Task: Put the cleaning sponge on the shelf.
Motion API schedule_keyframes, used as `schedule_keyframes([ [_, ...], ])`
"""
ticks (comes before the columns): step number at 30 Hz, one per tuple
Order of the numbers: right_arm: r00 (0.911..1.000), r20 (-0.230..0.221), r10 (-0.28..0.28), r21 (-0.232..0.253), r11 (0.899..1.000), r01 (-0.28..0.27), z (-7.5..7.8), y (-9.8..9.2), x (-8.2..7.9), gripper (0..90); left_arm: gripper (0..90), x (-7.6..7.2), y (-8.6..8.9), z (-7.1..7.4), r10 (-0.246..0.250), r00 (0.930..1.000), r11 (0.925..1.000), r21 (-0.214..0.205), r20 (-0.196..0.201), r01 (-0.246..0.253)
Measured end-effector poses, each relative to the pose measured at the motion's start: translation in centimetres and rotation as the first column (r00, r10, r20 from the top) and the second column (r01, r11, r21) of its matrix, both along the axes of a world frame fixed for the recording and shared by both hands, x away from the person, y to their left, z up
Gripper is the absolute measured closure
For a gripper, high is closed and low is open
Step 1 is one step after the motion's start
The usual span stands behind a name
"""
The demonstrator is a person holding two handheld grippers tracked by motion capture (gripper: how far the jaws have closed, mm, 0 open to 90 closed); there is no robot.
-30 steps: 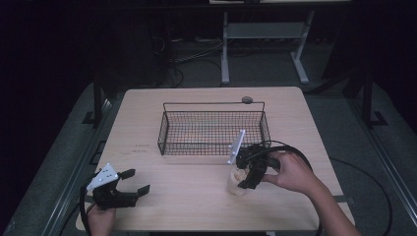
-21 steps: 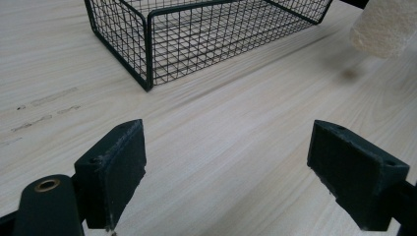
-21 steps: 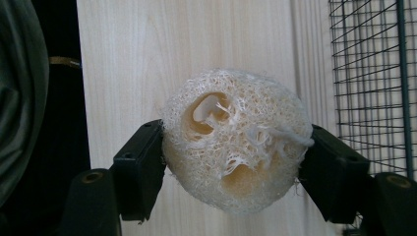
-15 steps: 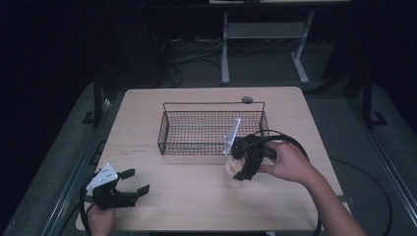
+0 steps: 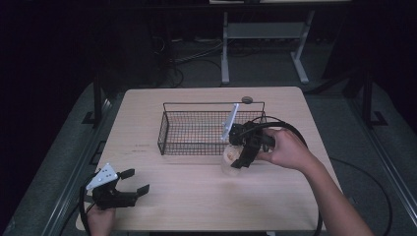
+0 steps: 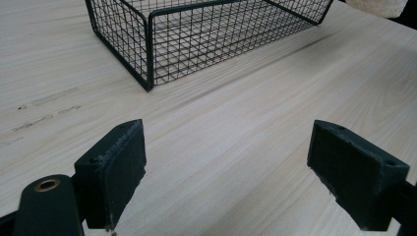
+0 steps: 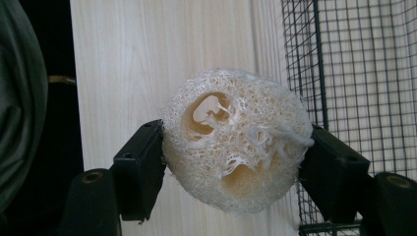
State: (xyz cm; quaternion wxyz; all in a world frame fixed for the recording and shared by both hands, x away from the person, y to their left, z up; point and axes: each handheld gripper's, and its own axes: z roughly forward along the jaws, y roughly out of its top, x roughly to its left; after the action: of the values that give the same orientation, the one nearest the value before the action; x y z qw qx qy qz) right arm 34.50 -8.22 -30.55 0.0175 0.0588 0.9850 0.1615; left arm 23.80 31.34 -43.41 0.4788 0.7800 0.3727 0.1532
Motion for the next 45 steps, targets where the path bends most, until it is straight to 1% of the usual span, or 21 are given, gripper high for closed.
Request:
schedule_keyframes([
  [3, 1.0, 0.001, 0.0, 0.002, 1.0, 0.0, 0.3, 0.1, 0.2, 30.3, 13.7, 0.0, 0.0, 0.0, -0.001, 1.0, 1.0, 0.001, 0.0, 0.001],
  [4, 1.0, 0.007, -0.001, -0.003, 1.0, 0.001, 0.7, 0.3, 0.6, 30.4, 13.7, 0.0, 0.0, 0.0, 0.0, 1.0, 1.0, 0.001, 0.0, 0.0],
  [7, 1.0, 0.003, -0.002, 0.003, 1.0, 0.002, 1.1, 0.3, 0.9, 30.4, 13.7, 0.0, 0.0, 0.0, -0.002, 1.0, 1.0, 0.001, 0.0, 0.002],
  [9, 1.0, 0.007, -0.007, 0.001, 1.0, 0.007, 1.5, 0.5, 1.4, 30.3, 13.8, 0.0, 0.0, 0.0, -0.002, 1.0, 1.0, 0.0, -0.001, 0.002],
  [10, 0.9999, 0.01, -0.009, 0.008, 1.0, 0.009, 1.9, 0.6, 1.8, 30.3, 13.8, 0.0, 0.0, 0.0, -0.001, 1.0, 1.0, 0.001, 0.0, 0.001],
  [11, 0.9999, 0.01, -0.009, 0.008, 1.0, 0.009, 1.9, 0.6, 1.8, 30.3, 13.8, 0.0, 0.0, 0.0, -0.001, 1.0, 1.0, 0.001, 0.0, 0.001],
  [15, 0.9998, 0.005, -0.02, 0.017, 1.0, 0.02, 2.4, 0.8, 2.9, 30.3, 13.8, 0.0, 0.0, 0.0, 0.003, 1.0, 1.0, -0.003, -0.001, -0.003],
  [17, 0.9997, 0.0, -0.024, 0.021, 0.999, 0.024, 2.5, 0.8, 3.1, 30.3, 13.8, 0.0, 0.0, 0.0, 0.002, 1.0, 1.0, -0.004, -0.001, -0.002],
  [18, 0.9994, 0.003, -0.034, 0.012, 0.999, 0.034, 2.5, 0.8, 3.7, 30.4, 13.8, 0.0, 0.0, 0.0, 0.001, 1.0, 1.0, -0.003, 0.0, -0.001],
  [19, 0.9994, 0.003, -0.034, 0.012, 0.999, 0.034, 2.5, 0.8, 3.7, 30.4, 13.8, 0.0, 0.0, 0.0, 0.001, 1.0, 1.0, -0.003, 0.0, -0.001],
  [20, 0.9991, -0.001, -0.042, 0.007, 0.999, 0.042, 2.5, 0.8, 4.2, 30.4, 13.8, 0.0, 0.0, 0.0, 0.0, 1.0, 1.0, -0.003, 0.0, 0.0],
  [23, 0.999, 0.0, -0.045, 0.004, 0.999, 0.045, 2.5, 0.9, 4.6, 30.4, 13.8, 0.0, 0.0, 0.0, 0.002, 1.0, 1.0, -0.006, -0.002, -0.002],
  [24, 0.9986, -0.002, -0.052, 0.014, 0.999, 0.052, 2.5, 0.9, 5.1, 30.4, 13.8, 0.0, 0.0, 0.0, 0.003, 1.0, 1.0, -0.007, -0.003, -0.003],
  [27, 0.9984, 0.0, -0.057, 0.015, 0.998, 0.057, 2.5, 0.9, 5.5, 30.4, 13.7, 0.0, 0.0, 0.0, 0.004, 1.0, 0.9999, -0.01, -0.005, -0.004],
  [28, 0.9973, -0.005, -0.074, 0.014, 0.997, 0.074, 2.4, 0.8, 6.0, 30.4, 13.7, 0.0, 0.0, 0.0, 0.004, 1.0, 0.9999, -0.011, -0.005, -0.004],
  [32, 0.9972, -0.001, -0.075, 0.005, 0.997, 0.075, 2.4, 0.9, 6.6, 30.4, 13.7, 0.0, 0.0, 0.0, 0.005, 1.0, 0.9999, -0.011, -0.006, -0.005],
  [35, 0.9967, -0.01, -0.081, 0.013, 0.997, 0.081, 2.4, 0.9, 7.1, 30.4, 13.8, 0.0, 0.0, 0.0, 0.004, 1.0, 0.9999, -0.012, -0.005, -0.004],
  [37, 0.9964, -0.008, -0.085, 0.006, 0.996, 0.085, 2.4, 1.0, 7.5, 30.4, 13.7, 0.0, 0.0, 0.0, 0.004, 1.0, 0.9999, -0.012, -0.005, -0.004],
  [40, 0.9952, -0.021, -0.096, 0.017, 0.995, 0.096, 2.3, 1.1, 8.4, 30.4, 13.8, 0.0, 0.0, 0.0, 0.001, 1.0, 0.9999, -0.011, -0.004, -0.001],
  [43, 0.9943, -0.019, -0.105, 0.009, 0.994, 0.105, 2.1, 1.0, 8.9, 30.4, 13.8, 0.0, 0.1, 0.0, 0.002, 1.0, 0.9999, -0.012, -0.006, -0.002],
  [45, 0.9926, -0.022, -0.119, 0.006, 0.993, 0.119, 2.1, 0.9, 9.5, 30.4, 13.8, 0.0, 0.1, 0.0, 0.001, 1.0, 0.9999, -0.013, -0.005, -0.001],
])
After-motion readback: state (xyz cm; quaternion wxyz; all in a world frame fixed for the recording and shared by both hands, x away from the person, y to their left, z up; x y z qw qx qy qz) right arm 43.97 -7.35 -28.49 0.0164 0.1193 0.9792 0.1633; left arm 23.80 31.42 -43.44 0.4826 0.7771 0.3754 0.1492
